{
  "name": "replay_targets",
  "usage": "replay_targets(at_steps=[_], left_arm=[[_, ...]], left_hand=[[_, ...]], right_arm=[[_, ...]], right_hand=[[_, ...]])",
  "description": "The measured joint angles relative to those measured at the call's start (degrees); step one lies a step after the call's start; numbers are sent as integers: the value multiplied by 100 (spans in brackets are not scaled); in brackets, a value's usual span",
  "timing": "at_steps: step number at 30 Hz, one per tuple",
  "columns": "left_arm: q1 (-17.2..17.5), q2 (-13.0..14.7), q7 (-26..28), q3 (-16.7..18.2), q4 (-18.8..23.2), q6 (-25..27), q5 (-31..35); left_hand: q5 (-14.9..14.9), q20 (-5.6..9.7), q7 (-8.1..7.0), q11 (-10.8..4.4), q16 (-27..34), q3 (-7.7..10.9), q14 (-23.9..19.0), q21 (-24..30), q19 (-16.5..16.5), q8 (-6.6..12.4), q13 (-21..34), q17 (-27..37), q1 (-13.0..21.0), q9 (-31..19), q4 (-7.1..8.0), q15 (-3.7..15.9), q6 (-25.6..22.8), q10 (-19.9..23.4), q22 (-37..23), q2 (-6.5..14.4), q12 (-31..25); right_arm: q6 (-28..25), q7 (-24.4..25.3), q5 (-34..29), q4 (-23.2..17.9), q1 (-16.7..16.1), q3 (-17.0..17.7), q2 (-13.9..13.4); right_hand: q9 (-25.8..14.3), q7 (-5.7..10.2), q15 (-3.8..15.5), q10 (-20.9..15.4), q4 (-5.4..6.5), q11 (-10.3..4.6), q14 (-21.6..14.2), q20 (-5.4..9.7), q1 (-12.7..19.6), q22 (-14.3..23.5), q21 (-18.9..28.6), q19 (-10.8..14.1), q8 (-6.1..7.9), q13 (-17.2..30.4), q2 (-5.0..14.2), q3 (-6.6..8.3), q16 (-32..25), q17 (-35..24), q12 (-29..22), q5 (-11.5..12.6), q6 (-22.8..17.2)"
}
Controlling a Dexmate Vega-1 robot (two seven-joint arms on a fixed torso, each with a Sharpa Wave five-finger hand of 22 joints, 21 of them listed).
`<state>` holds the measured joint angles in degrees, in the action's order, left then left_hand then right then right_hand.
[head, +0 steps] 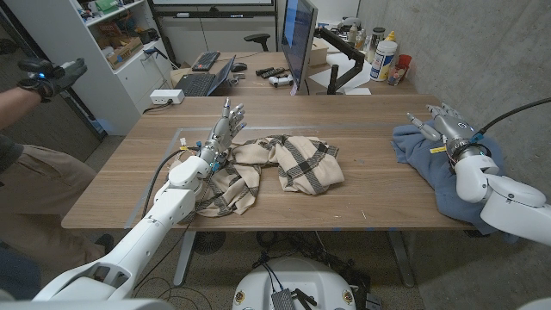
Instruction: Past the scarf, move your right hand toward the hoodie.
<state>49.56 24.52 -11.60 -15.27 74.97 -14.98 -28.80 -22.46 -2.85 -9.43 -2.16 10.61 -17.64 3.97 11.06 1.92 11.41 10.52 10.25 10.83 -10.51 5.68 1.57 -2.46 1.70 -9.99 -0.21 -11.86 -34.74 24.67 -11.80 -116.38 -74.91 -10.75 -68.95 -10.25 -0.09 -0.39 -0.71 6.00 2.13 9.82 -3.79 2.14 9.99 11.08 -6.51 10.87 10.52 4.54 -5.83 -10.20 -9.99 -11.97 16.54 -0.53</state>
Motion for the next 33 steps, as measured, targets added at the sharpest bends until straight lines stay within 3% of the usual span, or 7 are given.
replay_targets(at_steps=[21, 33], left_arm=[[-2, 31, -39, -23, 39, 55, 26], [-2, 47, -43, -27, 58, 98, 44]], left_hand=[[0, 0, 0, 0, 0, 0, 12, 0, 0, 1, 0, 0, 0, 0, 0, 10, 0, 0, 0, 0, 0], [0, 0, 0, 0, 0, 0, 11, 0, 0, 5, 0, 0, 0, 0, 0, 10, 0, 0, 0, 0, 0]], right_arm=[[-152, -20, -175, 9, -335, 146, -233], [-128, -99, -265, 78, -669, 336, -573]], right_hand=[[0, 40, 62, 0, 25, 0, 0, 0, -30, 0, 0, 0, 0, 0, -31, -25, 0, 0, -44, 0, -40], [0, 40, 62, 0, 41, 1, 0, -21, -53, 0, 0, 21, 0, 0, -53, -40, -13, 0, -44, 0, -40]])
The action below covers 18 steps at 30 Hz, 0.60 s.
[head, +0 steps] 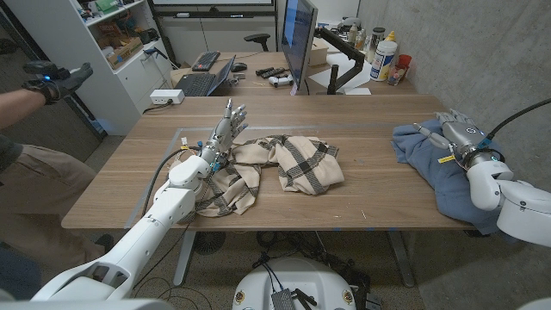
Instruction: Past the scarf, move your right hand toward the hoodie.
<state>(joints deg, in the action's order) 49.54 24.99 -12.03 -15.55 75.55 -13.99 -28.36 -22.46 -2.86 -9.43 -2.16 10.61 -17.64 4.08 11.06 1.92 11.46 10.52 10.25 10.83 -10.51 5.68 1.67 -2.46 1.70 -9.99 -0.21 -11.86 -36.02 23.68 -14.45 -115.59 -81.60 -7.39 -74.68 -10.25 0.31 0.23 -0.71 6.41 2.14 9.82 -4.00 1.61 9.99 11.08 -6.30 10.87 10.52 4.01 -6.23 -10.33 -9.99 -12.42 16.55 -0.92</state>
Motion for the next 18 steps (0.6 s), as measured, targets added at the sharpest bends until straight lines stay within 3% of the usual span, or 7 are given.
replay_targets(at_steps=[5, 18], left_arm=[[0, 1, 0, -2, 2, 14, 2], [20, 4, 18, -13, 33, 45, 15]], left_hand=[[0, 0, 0, 0, 0, 0, 0, 0, 0, 0, 0, 0, 0, 0, 0, 0, 0, 0, 0, 0, 0], [0, 0, 0, 0, 0, 0, -1, 0, 0, 0, 0, 0, 0, 0, 0, 0, 0, 0, 0, 0, 0]], right_arm=[[21, -28, -28, 7, -99, 64, -69], [54, -100, -147, 50, -430, 310, -195]], right_hand=[[0, 0, 0, 0, -18, -62, 0, 0, -23, 0, 0, 0, 0, 0, -23, -18, -9, 0, 0, 0, 0], [0, 31, 0, 0, 0, -61, 0, 21, -24, 0, 0, 21, 0, 0, -24, -48, -9, 0, 0, 0, -31]])
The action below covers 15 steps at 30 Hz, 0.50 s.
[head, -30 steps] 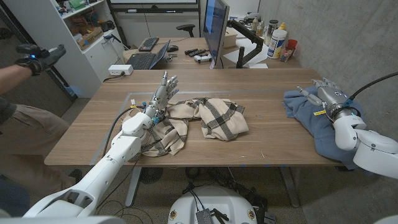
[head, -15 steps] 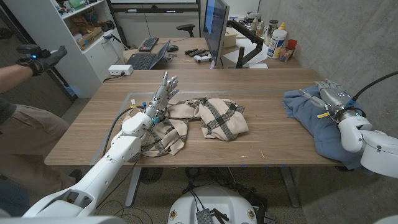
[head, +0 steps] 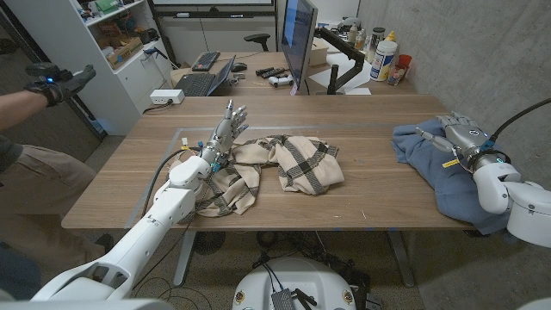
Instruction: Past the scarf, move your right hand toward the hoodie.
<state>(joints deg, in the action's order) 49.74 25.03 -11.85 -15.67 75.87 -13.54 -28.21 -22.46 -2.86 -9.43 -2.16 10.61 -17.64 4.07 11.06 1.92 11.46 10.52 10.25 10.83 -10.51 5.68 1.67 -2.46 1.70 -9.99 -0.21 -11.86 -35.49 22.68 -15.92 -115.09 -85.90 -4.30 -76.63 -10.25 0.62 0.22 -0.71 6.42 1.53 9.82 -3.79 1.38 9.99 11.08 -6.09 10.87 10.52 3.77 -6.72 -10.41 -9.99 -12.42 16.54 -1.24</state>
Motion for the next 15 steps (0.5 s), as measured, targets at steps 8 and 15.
replay_targets(at_steps=[8, 15], left_arm=[[40, 6, 48, -8, 80, 30, 14], [79, 41, 97, -9, 151, 56, 16]], left_hand=[[0, 0, 0, 0, 0, 0, 0, 0, 0, 0, 0, 0, 0, 0, 0, 0, 0, 0, 0, 0, 0], [0, 0, 0, 0, 0, 0, 0, 0, 0, 0, 0, 0, 0, 0, 0, 0, 0, 0, 0, 0, 0]], right_arm=[[45, -37, -99, 70, -140, 129, 32], [88, -84, -185, 139, -175, 168, 105]], right_hand=[[0, 0, 1, 0, 0, 0, 2, 0, -29, 0, 0, 0, 0, 0, -30, 0, 0, 0, 0, 0, 0], [0, 0, 32, 0, 0, 1, 32, 0, -29, 0, 0, 0, 0, 0, -29, 0, 0, 0, 0, 0, 0]])
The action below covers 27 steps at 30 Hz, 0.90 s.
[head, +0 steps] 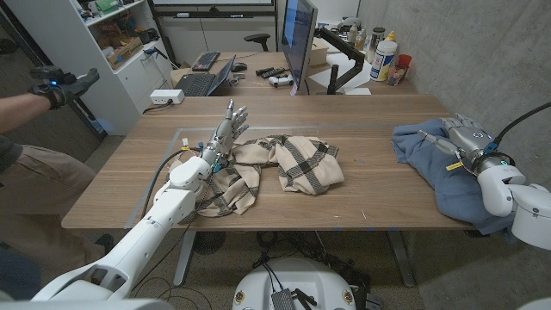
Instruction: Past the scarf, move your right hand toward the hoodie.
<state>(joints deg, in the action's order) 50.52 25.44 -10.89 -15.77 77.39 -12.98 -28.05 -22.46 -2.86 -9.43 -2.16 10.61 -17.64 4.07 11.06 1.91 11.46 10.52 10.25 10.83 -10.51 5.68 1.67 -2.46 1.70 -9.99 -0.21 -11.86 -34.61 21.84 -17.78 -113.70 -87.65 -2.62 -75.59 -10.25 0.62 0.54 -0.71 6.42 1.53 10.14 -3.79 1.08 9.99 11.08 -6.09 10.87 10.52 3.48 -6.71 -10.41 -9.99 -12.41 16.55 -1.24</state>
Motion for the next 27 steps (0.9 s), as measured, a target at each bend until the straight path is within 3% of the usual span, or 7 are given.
replay_targets(at_steps=[27], left_arm=[[43, 72, 66, -17, 90, 74, -1]], left_hand=[[0, 0, 0, 0, 0, 0, 0, 0, 0, 0, 0, 0, 0, 0, 0, 0, 0, 0, 0, 0, 0]], right_arm=[[54, -138, -244, 174, -23, -83, 91]], right_hand=[[-29, 0, 31, 15, 23, -15, -32, 32, 0, 0, 0, 32, 0, 0, 0, -23, 0, 0, 0, 22, 0]])
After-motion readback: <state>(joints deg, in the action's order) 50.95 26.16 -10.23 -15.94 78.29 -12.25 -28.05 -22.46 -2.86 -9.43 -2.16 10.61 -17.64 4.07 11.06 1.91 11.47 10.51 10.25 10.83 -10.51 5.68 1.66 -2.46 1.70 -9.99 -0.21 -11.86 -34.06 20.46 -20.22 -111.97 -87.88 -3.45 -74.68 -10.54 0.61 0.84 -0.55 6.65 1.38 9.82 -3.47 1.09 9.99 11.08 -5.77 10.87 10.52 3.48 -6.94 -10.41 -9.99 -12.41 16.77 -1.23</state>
